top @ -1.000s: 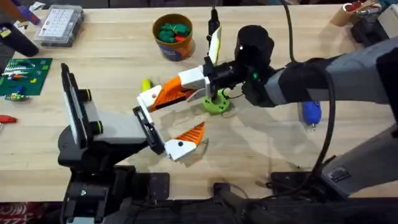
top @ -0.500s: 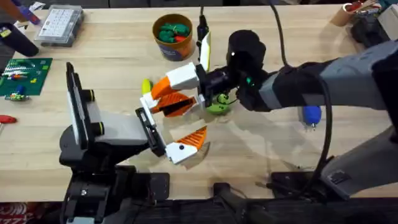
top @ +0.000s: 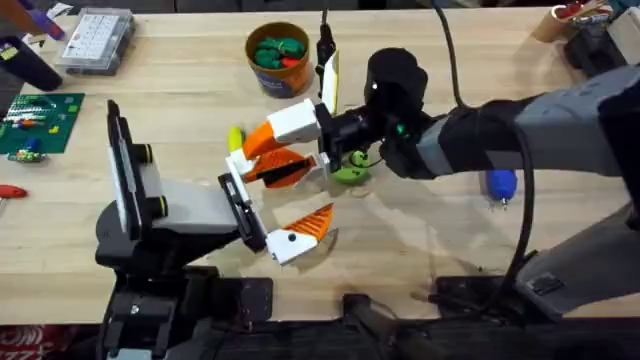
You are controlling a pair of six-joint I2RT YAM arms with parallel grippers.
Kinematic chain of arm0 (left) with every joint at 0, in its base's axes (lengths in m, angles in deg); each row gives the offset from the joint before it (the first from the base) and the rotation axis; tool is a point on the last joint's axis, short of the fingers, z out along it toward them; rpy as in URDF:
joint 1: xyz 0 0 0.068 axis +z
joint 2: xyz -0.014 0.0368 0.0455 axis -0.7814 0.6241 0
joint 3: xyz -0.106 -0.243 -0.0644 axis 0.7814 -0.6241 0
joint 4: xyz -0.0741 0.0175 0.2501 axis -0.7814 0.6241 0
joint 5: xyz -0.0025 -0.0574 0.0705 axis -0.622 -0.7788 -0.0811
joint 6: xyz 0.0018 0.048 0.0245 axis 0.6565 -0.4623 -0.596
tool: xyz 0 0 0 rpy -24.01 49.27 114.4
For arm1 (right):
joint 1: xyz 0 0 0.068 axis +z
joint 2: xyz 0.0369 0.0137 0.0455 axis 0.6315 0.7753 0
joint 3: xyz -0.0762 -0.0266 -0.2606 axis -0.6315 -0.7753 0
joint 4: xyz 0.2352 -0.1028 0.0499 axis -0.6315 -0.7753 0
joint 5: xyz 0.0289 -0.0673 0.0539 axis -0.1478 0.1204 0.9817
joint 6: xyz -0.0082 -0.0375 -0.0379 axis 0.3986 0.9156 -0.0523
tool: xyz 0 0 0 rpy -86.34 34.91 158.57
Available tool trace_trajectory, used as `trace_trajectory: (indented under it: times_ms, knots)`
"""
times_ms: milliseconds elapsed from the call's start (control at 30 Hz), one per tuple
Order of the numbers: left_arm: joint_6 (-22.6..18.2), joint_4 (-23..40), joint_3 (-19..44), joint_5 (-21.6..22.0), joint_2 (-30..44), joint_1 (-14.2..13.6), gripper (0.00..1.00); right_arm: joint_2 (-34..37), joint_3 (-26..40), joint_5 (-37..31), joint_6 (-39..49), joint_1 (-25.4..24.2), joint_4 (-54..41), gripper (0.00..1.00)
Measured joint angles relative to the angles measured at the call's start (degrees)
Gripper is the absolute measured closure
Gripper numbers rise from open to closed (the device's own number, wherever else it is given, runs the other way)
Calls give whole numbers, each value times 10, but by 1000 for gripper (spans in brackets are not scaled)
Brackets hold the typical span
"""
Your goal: Pick up the gripper from the table and insert it into the empty holder that is missing its gripper. Then pick up a screw, insert it into the mounting hole, and use the screwdriver to tighten it. Finally, clean up the table by picking up the vegetable and placing it into the bucket.
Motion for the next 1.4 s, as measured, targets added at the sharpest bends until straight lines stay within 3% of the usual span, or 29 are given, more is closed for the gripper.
trace_trajectory:
  times_ms: [100, 200, 400, 633, 1200, 1267, 1333, 1400]
  knots:
    - [0, 0, 0, 0, 0, 0, 15, -5, 0, 0, 0, -8, -2, 5]
    - [0, 0, 0, 0, 0, 0, 15, -59, 1, 2, 14, -38, -36, 5]
    - [-6, 1, 1, -13, 0, -4, 14, -127, 3, 8, 83, -71, -200, 5]
    - [-4, 2, 0, -13, 0, -4, 14, -150, 5, 15, 180, -105, -334, 6]
    - [-4, 2, 0, -13, 0, -4, 14, -150, 5, 17, 231, -104, -354, 6]
    - [-4, 2, 0, -12, 0, -4, 14, -150, 5, 17, 235, -104, -353, 74]
    - [-4, 2, 0, -13, 0, -4, 14, -150, 5, 17, 237, -104, -354, 221]
    - [-5, 2, 0, -12, 0, -4, 14, -150, 5, 17, 238, -104, -355, 484]
